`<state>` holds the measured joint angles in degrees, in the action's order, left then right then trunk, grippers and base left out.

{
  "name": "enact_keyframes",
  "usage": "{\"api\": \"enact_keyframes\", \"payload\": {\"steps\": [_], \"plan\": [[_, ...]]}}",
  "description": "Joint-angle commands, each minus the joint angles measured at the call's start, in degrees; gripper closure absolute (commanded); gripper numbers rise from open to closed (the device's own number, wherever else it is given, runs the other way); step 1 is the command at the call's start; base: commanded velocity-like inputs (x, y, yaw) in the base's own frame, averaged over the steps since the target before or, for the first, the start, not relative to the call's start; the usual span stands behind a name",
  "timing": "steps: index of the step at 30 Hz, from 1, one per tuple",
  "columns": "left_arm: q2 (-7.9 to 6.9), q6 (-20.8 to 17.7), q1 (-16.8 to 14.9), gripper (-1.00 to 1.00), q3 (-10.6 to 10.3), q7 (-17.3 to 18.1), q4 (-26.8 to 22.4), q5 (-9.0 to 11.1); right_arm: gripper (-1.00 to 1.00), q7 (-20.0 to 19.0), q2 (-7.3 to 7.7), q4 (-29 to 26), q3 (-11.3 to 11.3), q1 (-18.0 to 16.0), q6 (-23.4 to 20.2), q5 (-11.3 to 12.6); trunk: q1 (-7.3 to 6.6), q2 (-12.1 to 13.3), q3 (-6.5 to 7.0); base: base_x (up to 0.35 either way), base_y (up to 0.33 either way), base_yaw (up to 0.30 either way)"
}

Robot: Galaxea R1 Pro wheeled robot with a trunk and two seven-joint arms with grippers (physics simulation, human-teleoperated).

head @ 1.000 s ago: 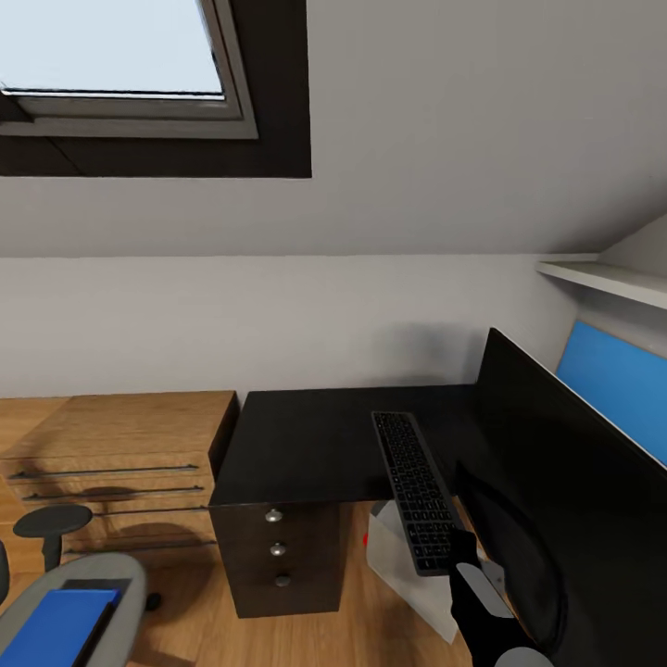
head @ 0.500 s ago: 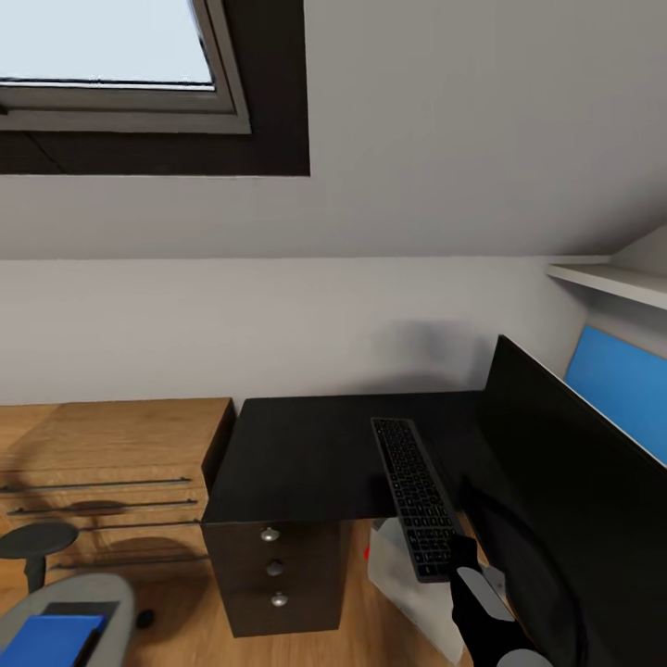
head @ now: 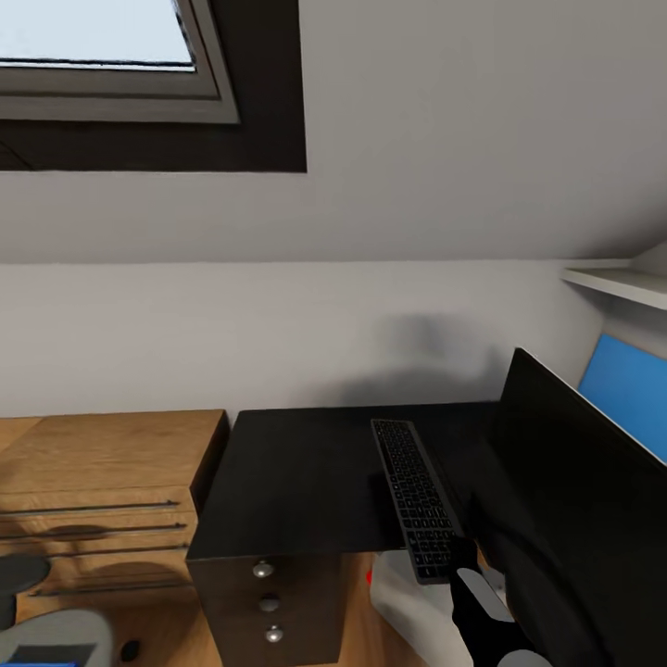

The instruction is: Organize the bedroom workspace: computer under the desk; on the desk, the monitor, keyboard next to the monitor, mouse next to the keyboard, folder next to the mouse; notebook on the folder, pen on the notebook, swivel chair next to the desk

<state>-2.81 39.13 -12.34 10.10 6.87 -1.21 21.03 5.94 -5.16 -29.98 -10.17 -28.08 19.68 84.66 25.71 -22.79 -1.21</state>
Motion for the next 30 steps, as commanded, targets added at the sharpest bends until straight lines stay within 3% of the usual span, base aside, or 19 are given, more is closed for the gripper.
{"api": "enact_keyframes", "payload": {"steps": [1, 12, 30], "plan": [[-0.01, 0.09, -0.06, -1.00, 0.45, 0.60, 0.07, 0.24, 1.00, -0.23, -0.04, -0.11, -0.12, -0.04, 0.18, 0.46, 0.07, -0.12, -0.12, 0.327, 0.000, 0.000], [-0.01, 0.07, -0.06, -1.00, 0.45, 0.60, 0.07, 0.24, 1.00, -0.31, 0.49, -0.10, -0.28, -0.04, 0.25, 0.50, 0.07, -0.12, -0.12, 0.123, 0.000, 0.000], [0.29, 0.47, -0.06, -1.00, 0.39, 0.52, 0.02, 0.24, 1.00, -0.35, 0.62, -0.09, -0.32, -0.04, 0.44, 0.50, 0.07, -0.12, -0.12, -0.060, 0.000, 0.000]]}}
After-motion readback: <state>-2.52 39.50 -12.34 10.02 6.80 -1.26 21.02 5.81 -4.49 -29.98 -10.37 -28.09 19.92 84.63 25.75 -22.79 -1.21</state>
